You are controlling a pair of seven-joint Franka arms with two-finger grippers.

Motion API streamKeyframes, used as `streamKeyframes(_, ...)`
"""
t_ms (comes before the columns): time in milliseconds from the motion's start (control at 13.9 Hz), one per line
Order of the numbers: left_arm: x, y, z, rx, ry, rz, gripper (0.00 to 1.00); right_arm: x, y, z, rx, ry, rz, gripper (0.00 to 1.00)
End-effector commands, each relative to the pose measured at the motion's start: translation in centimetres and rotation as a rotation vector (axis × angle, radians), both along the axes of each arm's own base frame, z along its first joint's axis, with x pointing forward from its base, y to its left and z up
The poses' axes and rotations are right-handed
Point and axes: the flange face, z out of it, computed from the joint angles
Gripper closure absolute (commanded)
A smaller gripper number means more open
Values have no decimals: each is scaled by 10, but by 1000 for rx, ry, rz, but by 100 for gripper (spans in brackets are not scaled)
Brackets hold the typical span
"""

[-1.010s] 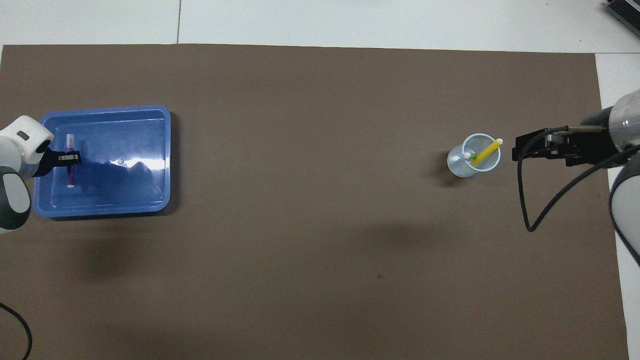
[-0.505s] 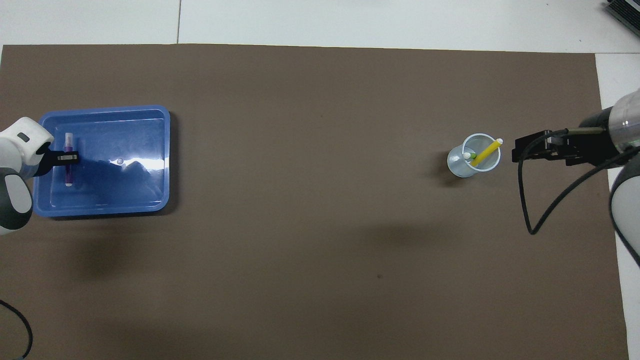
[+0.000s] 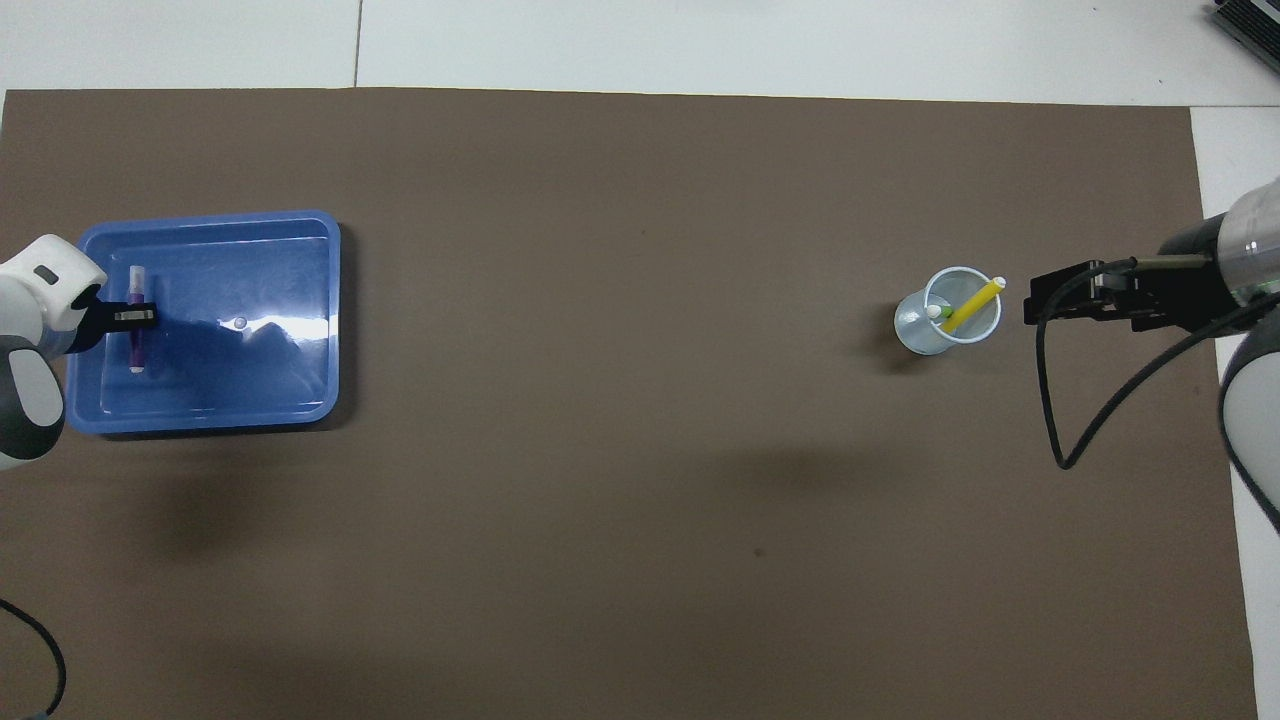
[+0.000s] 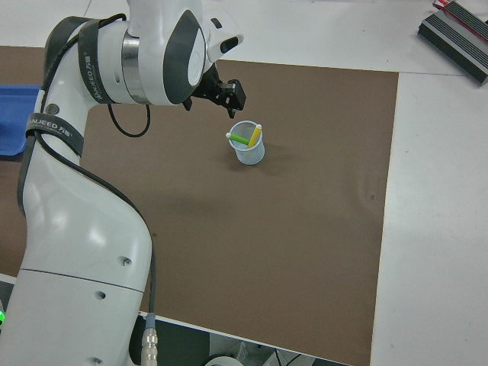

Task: Right arm passes pens to left for tray arrangement

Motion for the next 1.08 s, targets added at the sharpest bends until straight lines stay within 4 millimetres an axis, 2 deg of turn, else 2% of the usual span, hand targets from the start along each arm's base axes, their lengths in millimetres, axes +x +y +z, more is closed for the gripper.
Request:
streamKeyframes(0,2,5,-3,17,-10,-15,73,-7,-2,2,-19,6,27,0)
streamKeyframes(72,2,5,-3,17,-10,-15,66,-8,-1,2,-19,7,35,0)
streamKeyframes(216,2,4,-4,16,-7,-17,63,-12,-3,0,-22,17,78,0)
streamKeyframes(361,2,4,-4,16,-7,-15,63,-26,-8,-13,-25,58,114,0)
streamKeyframes(505,3,4,-3,16,-9,-18,61,-34,0,-28,-41,29,198,0)
streamKeyframes(649,5,0,0,16,-7,-22,39,-29,20,-52,-95,10,259,0)
streamKeyframes(721,8,-6,4,20,-22,-33,17,-21,27,-66,-114,14,282,0)
streamKeyframes(938,11,-13,23,28,-53,-36,2,8,53,-112,-166,-16,363,0)
streamKeyframes(1010,13,-14,26,30,-59,-42,0,16,60,-128,-179,-24,384,0)
